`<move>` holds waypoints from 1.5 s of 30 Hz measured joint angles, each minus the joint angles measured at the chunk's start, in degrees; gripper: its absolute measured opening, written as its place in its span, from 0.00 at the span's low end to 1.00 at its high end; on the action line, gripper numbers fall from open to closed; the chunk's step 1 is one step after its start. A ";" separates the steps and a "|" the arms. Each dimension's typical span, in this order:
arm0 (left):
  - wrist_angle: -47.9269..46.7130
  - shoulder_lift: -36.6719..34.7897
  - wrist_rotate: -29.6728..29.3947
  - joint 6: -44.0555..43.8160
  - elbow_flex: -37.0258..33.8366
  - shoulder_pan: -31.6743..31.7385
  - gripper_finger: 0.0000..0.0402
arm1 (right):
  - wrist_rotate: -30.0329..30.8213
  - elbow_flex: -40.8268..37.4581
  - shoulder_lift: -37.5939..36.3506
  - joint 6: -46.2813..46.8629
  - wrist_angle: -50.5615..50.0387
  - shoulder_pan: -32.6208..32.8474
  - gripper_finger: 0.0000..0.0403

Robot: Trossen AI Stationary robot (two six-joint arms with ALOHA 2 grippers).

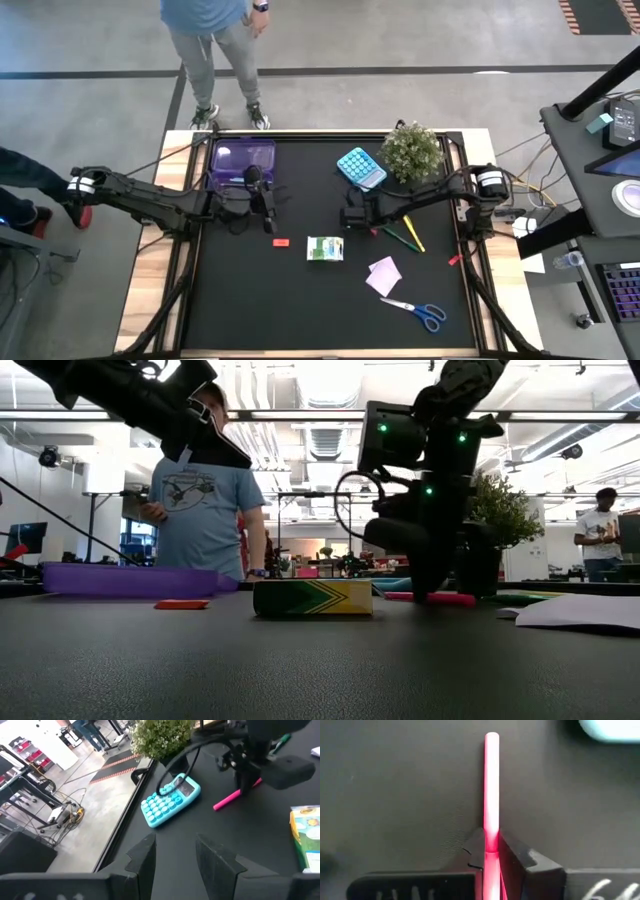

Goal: Pack school essentials
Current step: Put the pink pen into the purple supply box

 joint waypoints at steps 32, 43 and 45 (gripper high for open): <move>50.44 0.35 18.61 -13.46 -17.19 -0.11 0.30 | -10.56 -20.70 -4.66 -63.90 104.70 3.05 0.06; 55.92 2.08 22.89 -14.94 -19.24 -0.20 0.30 | -18.71 -18.48 -4.59 -66.65 104.44 1.77 0.06; 58.70 3.54 22.96 -15.43 -19.18 -0.15 0.30 | -18.68 -18.47 -4.56 -66.62 104.54 1.53 0.06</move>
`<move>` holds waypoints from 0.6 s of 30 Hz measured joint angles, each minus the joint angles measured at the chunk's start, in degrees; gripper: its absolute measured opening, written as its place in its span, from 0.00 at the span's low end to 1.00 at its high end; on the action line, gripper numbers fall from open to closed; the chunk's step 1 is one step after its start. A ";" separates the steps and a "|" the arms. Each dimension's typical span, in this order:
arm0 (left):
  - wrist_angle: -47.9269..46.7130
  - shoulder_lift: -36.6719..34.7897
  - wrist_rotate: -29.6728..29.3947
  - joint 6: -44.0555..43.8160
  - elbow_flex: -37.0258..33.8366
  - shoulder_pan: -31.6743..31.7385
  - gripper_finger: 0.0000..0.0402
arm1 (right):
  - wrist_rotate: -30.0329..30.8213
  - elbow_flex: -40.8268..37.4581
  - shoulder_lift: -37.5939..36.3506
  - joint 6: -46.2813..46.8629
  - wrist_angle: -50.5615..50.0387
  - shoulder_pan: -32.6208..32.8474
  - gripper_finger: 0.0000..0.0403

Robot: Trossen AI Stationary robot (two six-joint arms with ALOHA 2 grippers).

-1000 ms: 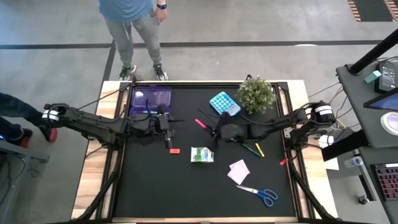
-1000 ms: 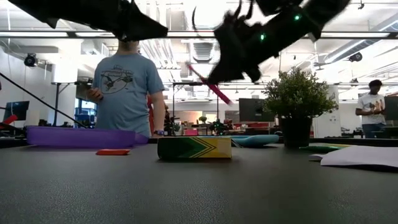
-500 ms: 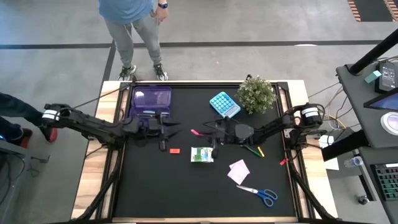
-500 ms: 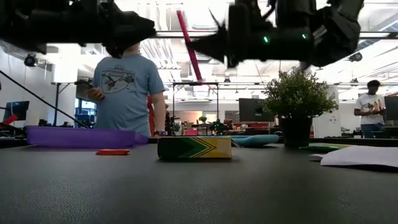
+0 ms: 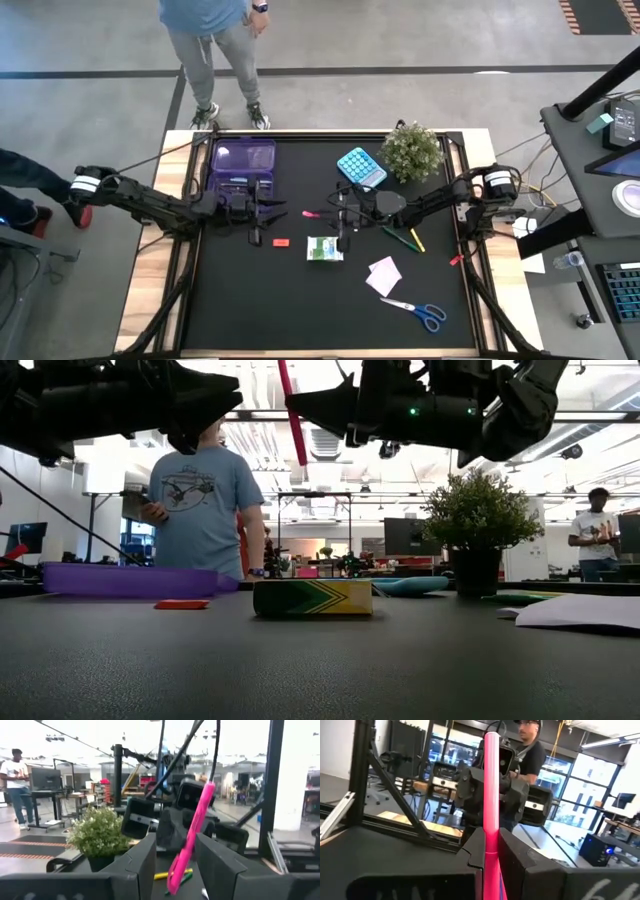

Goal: Pack school essentials
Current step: Put the pink pen into the purple supply box

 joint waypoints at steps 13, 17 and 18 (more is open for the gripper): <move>18.06 18.73 1.53 -1.03 4.28 0.04 0.30 | -0.05 0.34 0.39 2.44 -0.42 -0.95 0.06; 18.25 22.94 1.72 -1.03 7.42 0.04 0.30 | 0.01 0.34 0.39 2.44 -0.46 -1.01 0.06; 18.25 23.75 2.20 -1.03 8.06 0.04 0.30 | 0.03 0.34 0.39 2.44 -0.46 -1.01 0.06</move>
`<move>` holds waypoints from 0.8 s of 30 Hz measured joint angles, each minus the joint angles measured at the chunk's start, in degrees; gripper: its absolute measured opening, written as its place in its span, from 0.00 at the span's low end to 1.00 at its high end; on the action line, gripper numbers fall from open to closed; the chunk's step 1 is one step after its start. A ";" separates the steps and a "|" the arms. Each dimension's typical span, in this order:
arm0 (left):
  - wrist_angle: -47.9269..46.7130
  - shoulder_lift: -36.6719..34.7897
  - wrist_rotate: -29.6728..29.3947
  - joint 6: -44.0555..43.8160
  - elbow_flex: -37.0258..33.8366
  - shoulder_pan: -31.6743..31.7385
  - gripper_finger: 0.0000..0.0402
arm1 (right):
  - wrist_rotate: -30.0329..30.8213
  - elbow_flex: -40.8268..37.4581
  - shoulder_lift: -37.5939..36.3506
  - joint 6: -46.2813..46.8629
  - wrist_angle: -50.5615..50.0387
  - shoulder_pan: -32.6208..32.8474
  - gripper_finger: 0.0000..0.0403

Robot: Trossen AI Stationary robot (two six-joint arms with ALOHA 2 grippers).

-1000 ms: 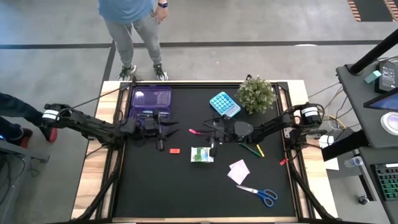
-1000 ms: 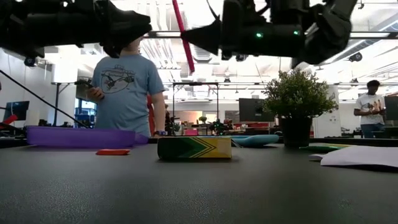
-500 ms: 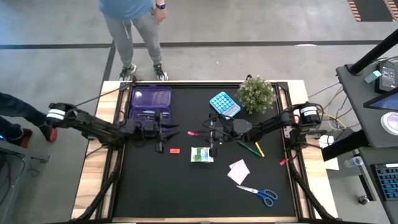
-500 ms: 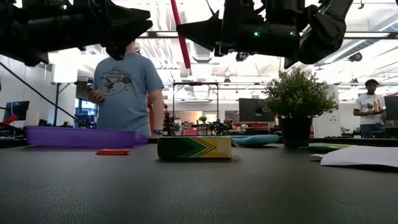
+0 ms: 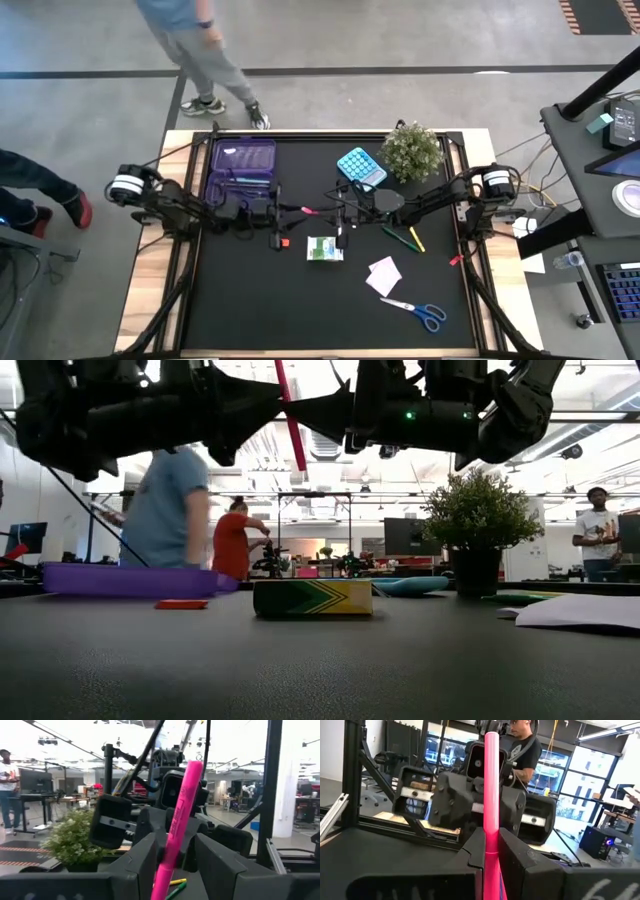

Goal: Pack school essentials
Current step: Put the pink pen into the purple supply box

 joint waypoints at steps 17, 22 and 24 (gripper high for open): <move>0.15 2.07 0.79 3.57 4.93 0.00 0.09 | -0.06 0.00 0.00 0.06 -0.48 0.02 0.06; 0.08 2.04 -0.78 4.03 4.66 0.00 0.04 | 0.58 0.00 0.00 1.56 -0.70 -0.09 0.08; -0.10 2.04 -1.59 3.54 4.46 0.04 0.03 | 1.38 0.00 0.00 1.56 -0.81 -0.09 0.12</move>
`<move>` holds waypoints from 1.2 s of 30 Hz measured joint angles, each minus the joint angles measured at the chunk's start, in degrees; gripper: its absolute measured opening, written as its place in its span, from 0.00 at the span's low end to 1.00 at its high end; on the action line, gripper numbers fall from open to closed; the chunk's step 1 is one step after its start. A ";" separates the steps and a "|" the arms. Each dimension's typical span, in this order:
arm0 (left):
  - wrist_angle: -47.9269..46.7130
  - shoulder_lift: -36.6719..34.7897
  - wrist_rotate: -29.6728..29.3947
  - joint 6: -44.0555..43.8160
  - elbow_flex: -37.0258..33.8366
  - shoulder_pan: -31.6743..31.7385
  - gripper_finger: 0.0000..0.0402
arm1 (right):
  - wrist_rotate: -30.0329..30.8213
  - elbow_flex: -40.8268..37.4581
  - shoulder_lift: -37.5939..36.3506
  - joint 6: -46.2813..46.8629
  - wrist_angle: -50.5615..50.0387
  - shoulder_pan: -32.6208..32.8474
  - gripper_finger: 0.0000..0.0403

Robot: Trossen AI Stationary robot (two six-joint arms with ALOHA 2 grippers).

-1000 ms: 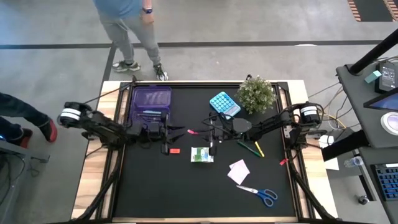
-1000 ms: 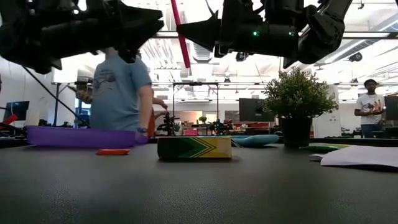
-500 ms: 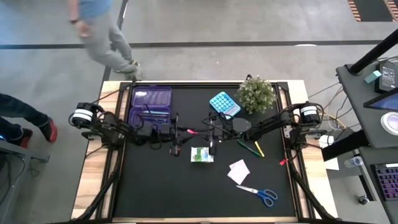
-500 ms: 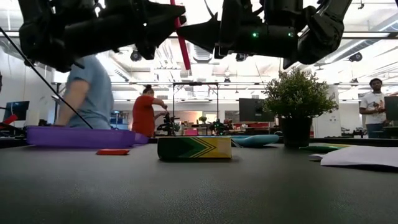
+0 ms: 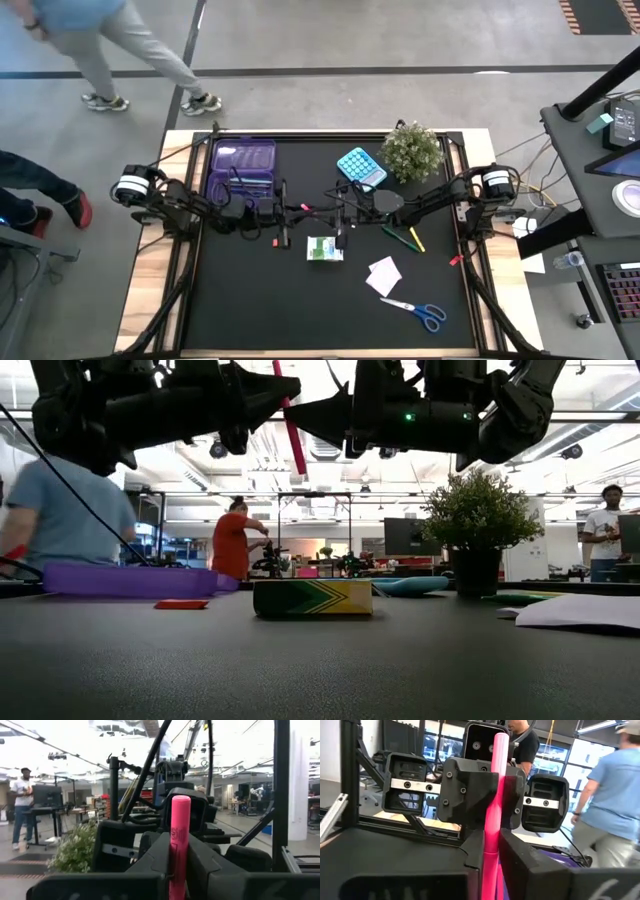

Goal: Pack school essentials
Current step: Put the pink pen into the purple supply box

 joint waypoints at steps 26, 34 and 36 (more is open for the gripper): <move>-120.22 -28.98 -20.80 -14.77 13.97 10.52 0.03 | 10.75 0.04 -8.08 0.98 -15.87 -1.86 0.50; -123.69 -23.92 -10.93 4.11 11.75 21.39 0.03 | 10.70 0.39 -8.07 0.67 -15.57 -1.88 0.50; -123.28 -21.72 -11.31 6.49 11.90 22.53 0.03 | 10.68 0.43 -8.07 0.62 -15.45 -1.88 0.50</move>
